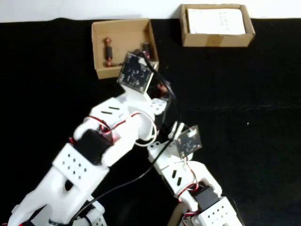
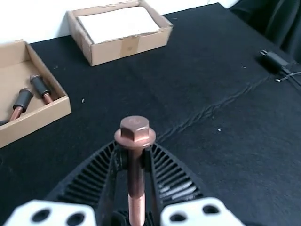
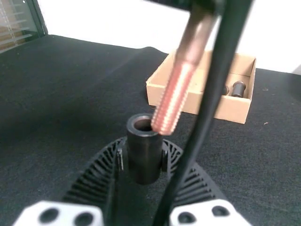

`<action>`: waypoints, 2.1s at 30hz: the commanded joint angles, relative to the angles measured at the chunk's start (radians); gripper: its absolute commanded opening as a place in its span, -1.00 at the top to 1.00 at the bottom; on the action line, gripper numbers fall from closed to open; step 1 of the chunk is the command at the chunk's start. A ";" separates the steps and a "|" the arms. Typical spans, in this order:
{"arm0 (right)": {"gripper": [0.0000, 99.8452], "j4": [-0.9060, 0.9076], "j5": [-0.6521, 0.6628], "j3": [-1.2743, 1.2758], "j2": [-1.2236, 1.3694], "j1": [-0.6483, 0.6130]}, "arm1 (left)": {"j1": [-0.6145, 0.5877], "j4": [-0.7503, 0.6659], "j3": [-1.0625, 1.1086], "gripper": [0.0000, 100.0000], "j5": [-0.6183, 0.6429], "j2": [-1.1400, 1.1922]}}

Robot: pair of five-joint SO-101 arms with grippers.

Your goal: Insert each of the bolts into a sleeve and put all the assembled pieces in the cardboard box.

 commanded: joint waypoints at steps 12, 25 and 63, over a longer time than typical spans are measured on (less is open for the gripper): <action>0.98 -0.022 -0.002 -0.007 -0.027 0.042 | -0.061 -0.048 0.028 0.98 0.005 -0.002; 0.98 -0.022 -0.002 -0.013 -0.027 0.042 | -0.061 -0.055 0.114 0.98 0.000 -0.010; 0.98 -0.124 0.006 -0.269 0.157 0.067 | -0.352 0.629 -0.418 0.96 -0.334 -0.012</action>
